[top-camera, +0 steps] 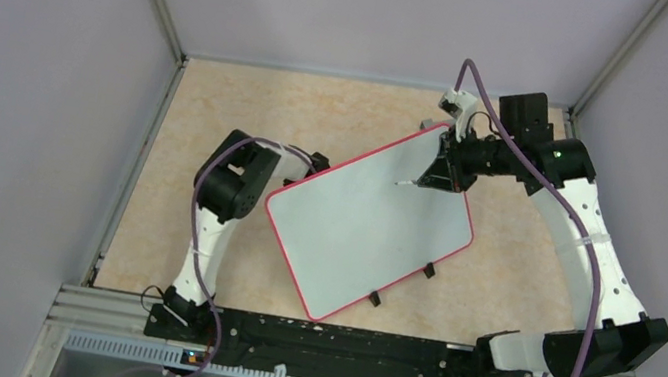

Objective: Write a sentence on the whiteboard
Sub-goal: Adjust the whiteboard stand at the center of the board.

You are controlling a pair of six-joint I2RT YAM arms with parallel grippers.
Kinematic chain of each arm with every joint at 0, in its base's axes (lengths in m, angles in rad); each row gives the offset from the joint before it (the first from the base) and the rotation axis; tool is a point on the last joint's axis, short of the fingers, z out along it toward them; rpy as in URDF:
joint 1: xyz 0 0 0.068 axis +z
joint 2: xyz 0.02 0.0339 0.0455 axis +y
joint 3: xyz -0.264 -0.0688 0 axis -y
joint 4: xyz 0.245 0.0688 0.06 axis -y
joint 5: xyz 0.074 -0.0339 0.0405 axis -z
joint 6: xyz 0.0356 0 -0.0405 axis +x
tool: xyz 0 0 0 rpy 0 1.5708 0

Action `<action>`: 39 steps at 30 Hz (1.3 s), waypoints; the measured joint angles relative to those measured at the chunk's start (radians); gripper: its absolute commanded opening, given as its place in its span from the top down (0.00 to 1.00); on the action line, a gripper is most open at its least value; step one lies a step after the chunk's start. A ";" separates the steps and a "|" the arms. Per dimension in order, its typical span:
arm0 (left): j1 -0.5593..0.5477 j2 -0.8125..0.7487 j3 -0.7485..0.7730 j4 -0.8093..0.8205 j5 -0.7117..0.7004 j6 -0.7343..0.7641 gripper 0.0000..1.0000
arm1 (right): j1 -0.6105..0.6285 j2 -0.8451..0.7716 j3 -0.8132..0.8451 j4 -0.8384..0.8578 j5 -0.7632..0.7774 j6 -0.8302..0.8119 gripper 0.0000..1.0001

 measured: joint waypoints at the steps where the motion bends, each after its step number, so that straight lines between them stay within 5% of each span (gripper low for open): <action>1: -0.008 0.005 0.008 0.002 0.002 -0.001 0.67 | 0.000 0.000 0.000 0.000 0.000 0.000 1.00; 10: -0.017 0.063 0.166 -0.016 -0.014 0.000 0.65 | 0.000 0.000 0.000 0.000 -0.002 -0.008 1.00; 19: 0.084 0.029 0.275 -0.024 -0.100 0.029 0.42 | 0.003 -0.005 0.000 0.001 -0.076 -0.018 1.00; 26: 0.248 -0.192 0.221 -0.017 -0.148 -0.005 0.40 | 0.116 -0.042 -0.016 0.053 -0.081 -0.002 1.00; 33: 0.576 -0.465 0.127 -0.020 -0.133 -0.029 0.39 | 0.249 -0.066 -0.070 0.152 0.025 0.028 1.00; 39: 0.580 -0.673 0.030 -0.056 -0.063 0.019 0.35 | 0.334 -0.065 -0.089 0.214 0.106 0.028 1.00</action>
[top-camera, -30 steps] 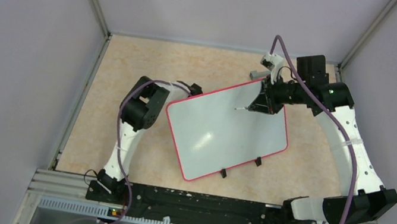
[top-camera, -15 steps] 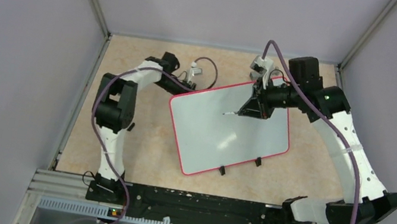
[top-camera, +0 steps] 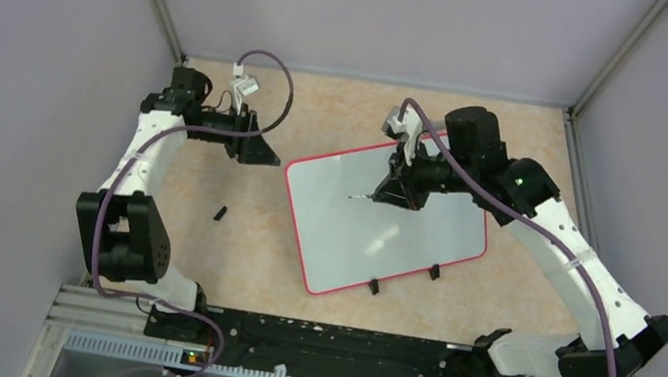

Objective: Write a sentence on the whiteboard
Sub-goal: Adjust the whiteboard stand at the center of the board.

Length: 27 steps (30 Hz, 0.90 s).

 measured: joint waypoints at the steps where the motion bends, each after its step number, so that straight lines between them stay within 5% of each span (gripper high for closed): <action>1: -0.008 -0.020 -0.012 -0.009 0.015 0.013 0.35 | 0.007 0.000 0.000 0.011 0.017 0.000 1.00; 12: -0.087 -0.055 -0.069 -0.090 0.058 0.091 0.51 | 0.078 0.008 0.000 0.056 0.103 -0.012 1.00; 27: -0.107 -0.074 -0.040 0.031 -0.021 -0.026 0.49 | 0.078 0.016 0.000 0.058 0.104 -0.018 1.00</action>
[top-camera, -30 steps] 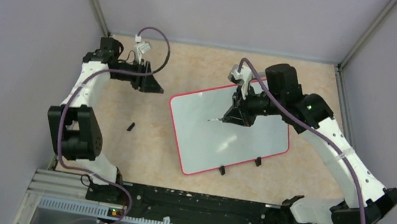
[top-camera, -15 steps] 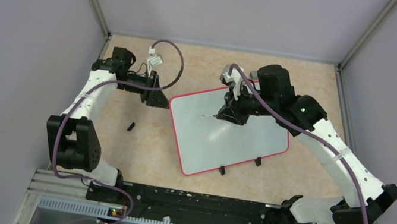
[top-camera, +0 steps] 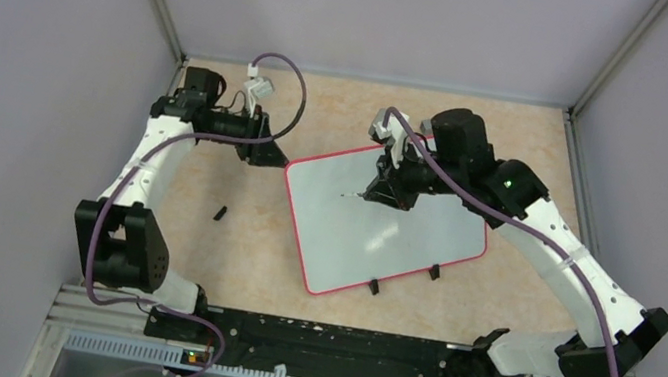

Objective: Write a sentence on the whiteboard
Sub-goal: Adjust the whiteboard stand at the center of the board, then hold the whiteboard on the whiteboard stand.

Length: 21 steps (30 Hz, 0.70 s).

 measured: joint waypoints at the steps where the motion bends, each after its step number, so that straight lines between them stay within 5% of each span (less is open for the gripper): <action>1: 0.003 -0.001 0.006 0.017 -0.005 -0.019 0.50 | 0.000 0.000 0.000 0.000 0.000 -0.001 1.00; 9: 0.027 -0.032 0.006 0.113 0.066 -0.115 0.52 | 0.000 0.000 0.000 0.001 0.001 -0.001 1.00; 21: -0.005 -0.048 -0.032 0.126 0.128 -0.122 0.77 | 0.000 0.000 0.002 0.069 0.016 0.016 1.00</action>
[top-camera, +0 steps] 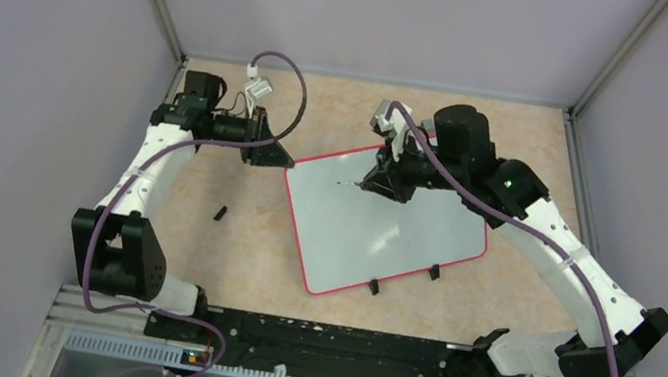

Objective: Write a sentence on the whiteboard
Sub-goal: Hold the whiteboard on the whiteboard stand.

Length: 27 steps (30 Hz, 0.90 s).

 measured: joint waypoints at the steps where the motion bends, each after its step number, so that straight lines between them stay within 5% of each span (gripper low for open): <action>1: -0.009 0.000 -0.012 -0.001 -0.001 0.002 0.79 | 0.000 0.000 0.000 0.008 0.001 0.002 1.00; 9: -0.051 -0.002 -0.055 -0.019 -0.008 0.006 0.99 | 0.000 0.008 0.000 0.062 0.010 0.026 1.00; 16: -0.051 -0.034 -0.077 -0.022 -0.017 0.005 1.00 | 0.013 0.019 -0.031 0.119 0.006 0.064 1.00; 20: -0.051 -0.047 -0.089 -0.018 -0.020 -0.005 0.80 | 0.032 0.041 -0.040 0.136 0.001 0.074 1.00; 27: -0.042 -0.060 -0.103 -0.017 -0.042 -0.055 0.77 | 0.052 0.050 -0.073 0.172 -0.006 0.092 1.00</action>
